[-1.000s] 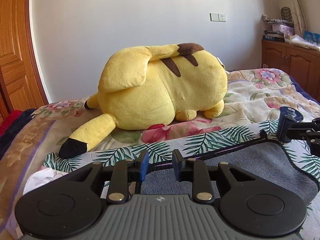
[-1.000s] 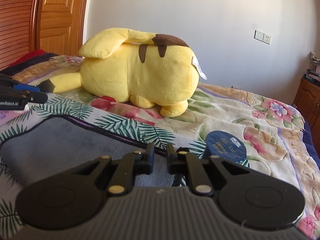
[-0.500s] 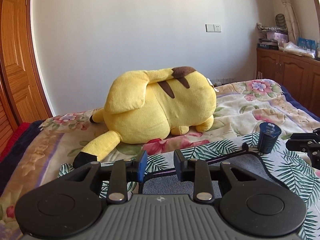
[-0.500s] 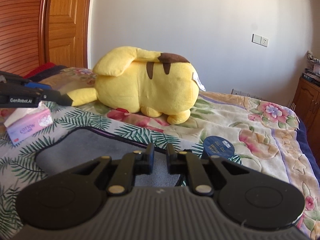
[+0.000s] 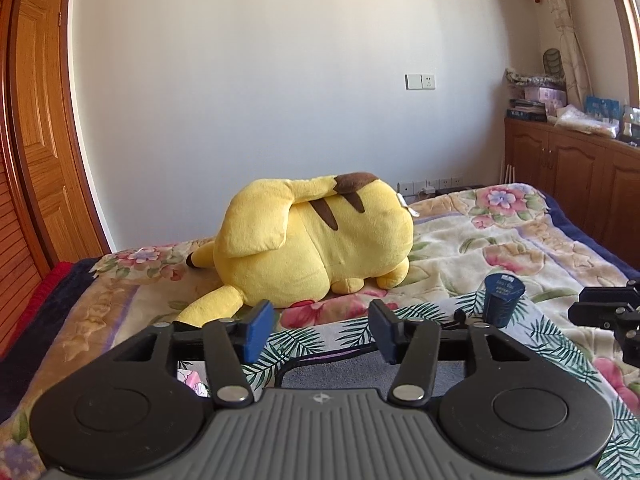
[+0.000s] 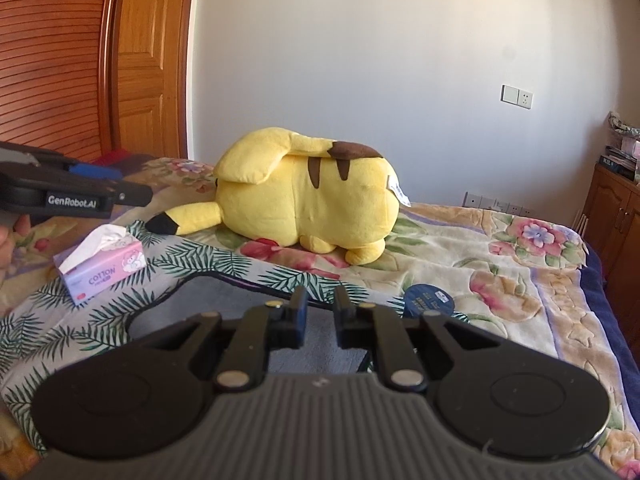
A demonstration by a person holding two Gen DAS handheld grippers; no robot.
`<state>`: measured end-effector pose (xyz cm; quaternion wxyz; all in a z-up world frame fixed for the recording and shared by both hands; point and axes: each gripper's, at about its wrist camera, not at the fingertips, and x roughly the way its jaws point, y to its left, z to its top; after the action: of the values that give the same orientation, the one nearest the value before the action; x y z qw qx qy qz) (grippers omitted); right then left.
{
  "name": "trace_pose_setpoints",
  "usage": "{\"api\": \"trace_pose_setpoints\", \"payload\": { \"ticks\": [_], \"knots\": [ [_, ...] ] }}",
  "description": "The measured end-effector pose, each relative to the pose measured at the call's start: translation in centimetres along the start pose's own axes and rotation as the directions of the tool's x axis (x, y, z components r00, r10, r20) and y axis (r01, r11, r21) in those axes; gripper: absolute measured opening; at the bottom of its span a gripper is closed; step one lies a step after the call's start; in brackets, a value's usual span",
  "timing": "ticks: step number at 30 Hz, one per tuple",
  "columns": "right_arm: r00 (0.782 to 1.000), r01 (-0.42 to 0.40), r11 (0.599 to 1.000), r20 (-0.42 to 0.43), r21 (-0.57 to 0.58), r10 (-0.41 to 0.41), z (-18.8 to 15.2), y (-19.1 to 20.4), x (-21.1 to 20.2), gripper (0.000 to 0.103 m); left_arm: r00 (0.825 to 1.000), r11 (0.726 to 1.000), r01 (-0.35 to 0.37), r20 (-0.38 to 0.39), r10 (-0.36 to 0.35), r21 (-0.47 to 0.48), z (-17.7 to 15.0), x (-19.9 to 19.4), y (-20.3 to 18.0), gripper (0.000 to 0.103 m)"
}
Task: Fold towel
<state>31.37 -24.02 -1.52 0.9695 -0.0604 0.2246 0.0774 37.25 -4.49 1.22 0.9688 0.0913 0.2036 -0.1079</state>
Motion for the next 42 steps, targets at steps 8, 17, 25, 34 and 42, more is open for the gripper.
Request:
{"api": "trace_pose_setpoints", "payload": {
  "ticks": [8,17,25,34,42],
  "knots": [
    [0.998,0.034,0.999,0.043,0.025,-0.035,0.5,0.4,-3.8,0.073,0.999,1.0,-0.002,0.049,0.002,0.005,1.6,-4.1,-0.1,0.066],
    [0.996,0.048,0.998,0.072,0.046,-0.051,0.6,1.0,-6.4,0.092,0.996,1.0,-0.003,0.088,0.003,-0.001,2.1,-7.5,0.2,0.085],
    [0.994,0.061,0.996,0.083,0.059,-0.066,0.3,1.5,-8.3,0.103,0.996,1.0,-0.005,0.093,0.005,-0.002,1.5,-9.9,0.2,0.087],
    [0.995,0.069,0.994,0.066,0.088,-0.075,-1.0,2.0,-11.2,0.103,0.996,1.0,0.013,0.083,-0.014,0.018,0.1,-14.1,-0.5,0.087],
    [0.996,0.071,0.993,0.051,0.098,-0.076,-2.3,3.2,-14.0,0.103,0.997,0.999,0.024,0.073,-0.026,0.037,-1.8,-17.8,-1.5,0.087]
  ]
}}
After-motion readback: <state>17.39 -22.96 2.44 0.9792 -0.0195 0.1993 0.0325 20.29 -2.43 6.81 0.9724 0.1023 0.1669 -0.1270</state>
